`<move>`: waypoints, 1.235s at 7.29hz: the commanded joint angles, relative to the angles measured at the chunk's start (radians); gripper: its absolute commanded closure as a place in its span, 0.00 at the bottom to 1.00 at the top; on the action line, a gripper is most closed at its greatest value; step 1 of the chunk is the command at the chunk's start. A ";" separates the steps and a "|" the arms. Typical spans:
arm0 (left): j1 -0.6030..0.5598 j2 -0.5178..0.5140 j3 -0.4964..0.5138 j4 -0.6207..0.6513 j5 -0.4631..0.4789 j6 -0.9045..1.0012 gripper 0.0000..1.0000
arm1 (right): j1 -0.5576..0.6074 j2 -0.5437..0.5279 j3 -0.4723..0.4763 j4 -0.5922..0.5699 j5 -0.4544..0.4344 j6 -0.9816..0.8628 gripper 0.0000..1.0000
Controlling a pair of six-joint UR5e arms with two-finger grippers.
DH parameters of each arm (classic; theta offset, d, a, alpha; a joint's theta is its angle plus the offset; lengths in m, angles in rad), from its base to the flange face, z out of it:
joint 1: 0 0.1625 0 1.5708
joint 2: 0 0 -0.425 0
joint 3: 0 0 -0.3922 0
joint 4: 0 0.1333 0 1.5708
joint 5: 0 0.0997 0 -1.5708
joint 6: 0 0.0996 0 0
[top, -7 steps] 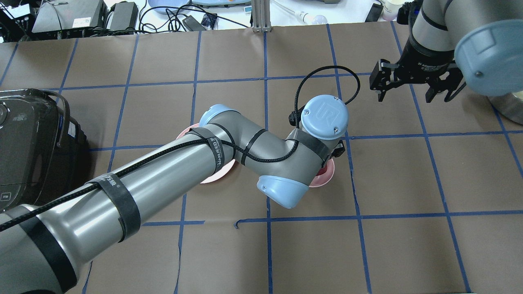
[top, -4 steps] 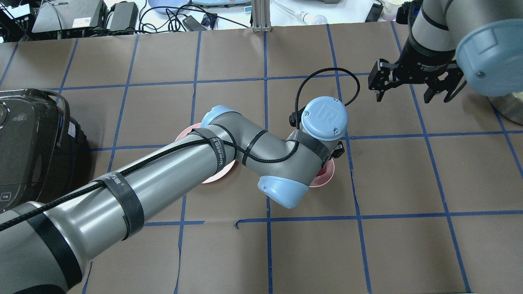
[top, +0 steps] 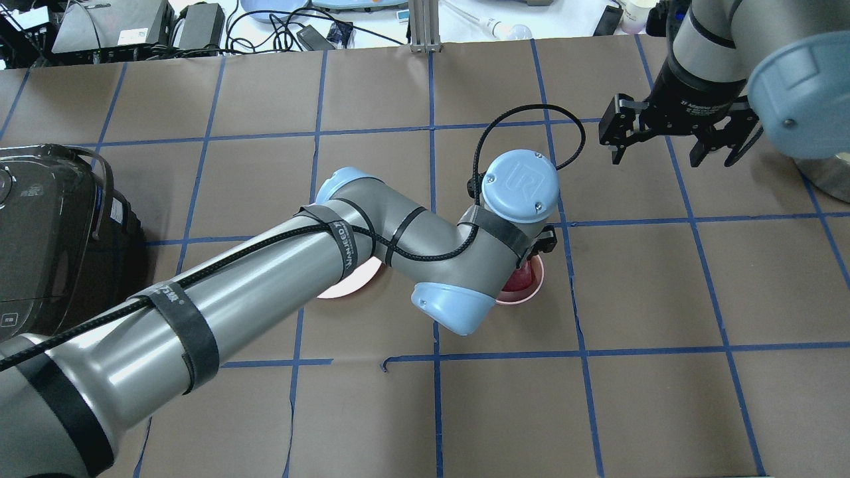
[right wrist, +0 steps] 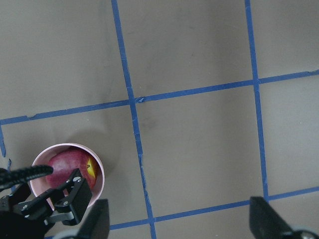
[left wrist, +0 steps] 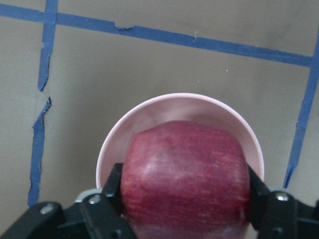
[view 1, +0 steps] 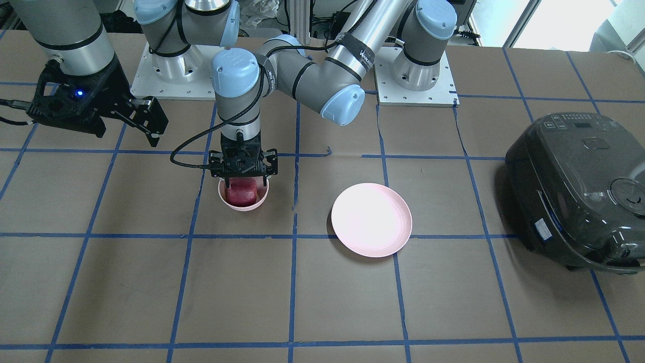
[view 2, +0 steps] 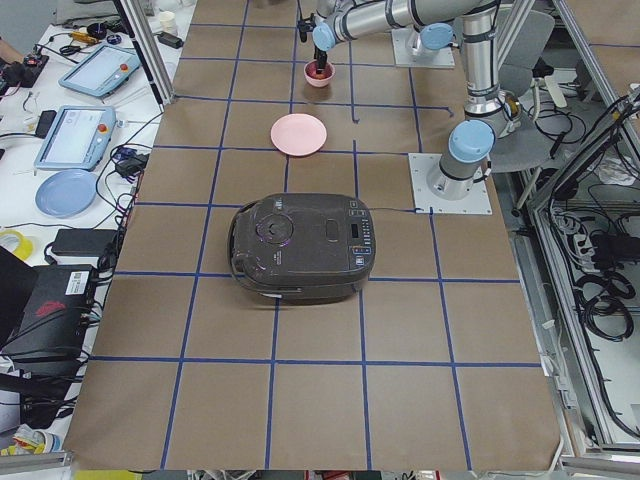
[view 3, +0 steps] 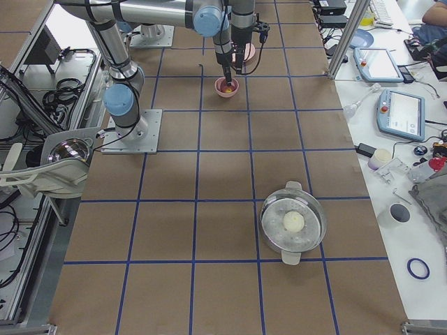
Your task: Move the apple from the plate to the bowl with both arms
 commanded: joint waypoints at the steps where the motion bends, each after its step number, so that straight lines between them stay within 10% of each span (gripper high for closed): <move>1: 0.047 0.035 0.005 -0.008 -0.006 0.039 0.03 | 0.001 -0.003 -0.002 0.000 0.011 0.002 0.00; 9: 0.528 0.455 0.013 -0.503 -0.029 0.583 0.00 | 0.063 -0.045 -0.002 0.000 0.069 0.009 0.00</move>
